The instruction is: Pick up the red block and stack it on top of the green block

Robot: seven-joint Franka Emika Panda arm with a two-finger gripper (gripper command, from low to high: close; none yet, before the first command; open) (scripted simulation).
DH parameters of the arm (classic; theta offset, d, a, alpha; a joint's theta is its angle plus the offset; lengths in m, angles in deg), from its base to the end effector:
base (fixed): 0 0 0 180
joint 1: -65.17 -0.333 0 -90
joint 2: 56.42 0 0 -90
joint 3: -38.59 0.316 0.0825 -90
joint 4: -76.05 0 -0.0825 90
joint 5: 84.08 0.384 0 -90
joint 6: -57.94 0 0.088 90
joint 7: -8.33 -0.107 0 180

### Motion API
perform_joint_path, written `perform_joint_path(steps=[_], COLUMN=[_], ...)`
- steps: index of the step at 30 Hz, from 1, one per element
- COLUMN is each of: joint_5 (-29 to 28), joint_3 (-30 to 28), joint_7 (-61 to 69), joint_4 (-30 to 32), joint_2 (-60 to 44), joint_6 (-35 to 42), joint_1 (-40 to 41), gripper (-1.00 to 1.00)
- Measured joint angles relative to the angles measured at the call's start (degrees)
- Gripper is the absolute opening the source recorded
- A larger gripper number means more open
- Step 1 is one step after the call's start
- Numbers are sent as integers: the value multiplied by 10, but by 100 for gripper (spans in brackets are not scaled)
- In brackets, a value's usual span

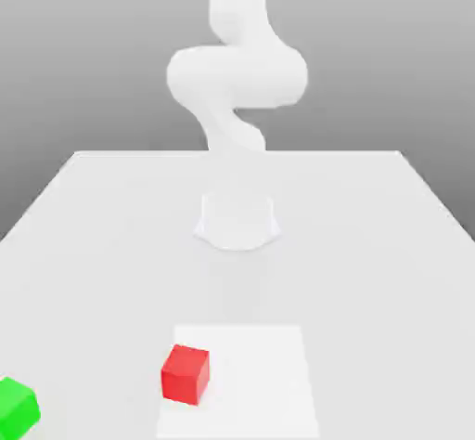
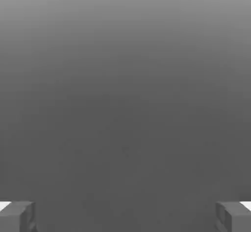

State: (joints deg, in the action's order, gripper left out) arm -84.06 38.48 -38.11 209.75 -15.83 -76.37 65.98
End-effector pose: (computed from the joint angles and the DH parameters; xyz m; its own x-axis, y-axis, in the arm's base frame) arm 0.3816 -0.0064 0.6656 0.5071 -0.7334 0.4528 -0.5559 -0.6798 -0.4784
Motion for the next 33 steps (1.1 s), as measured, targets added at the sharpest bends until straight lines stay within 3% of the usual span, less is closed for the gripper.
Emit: perform_joint_path(steps=[21, 27, 28, 33], joint_5=[5, 20, 21, 20], joint_3=[-26, -17, -15, -15], joint_7=[-49, -41, -40, -41], joint_4=[162, 157, 155, 155], joint_2=[-440, -564, -580, -580], joint_6=[-214, -310, -323, -323], joint_1=[53, 61, 63, 63], gripper=[0, 0, -100, -100])
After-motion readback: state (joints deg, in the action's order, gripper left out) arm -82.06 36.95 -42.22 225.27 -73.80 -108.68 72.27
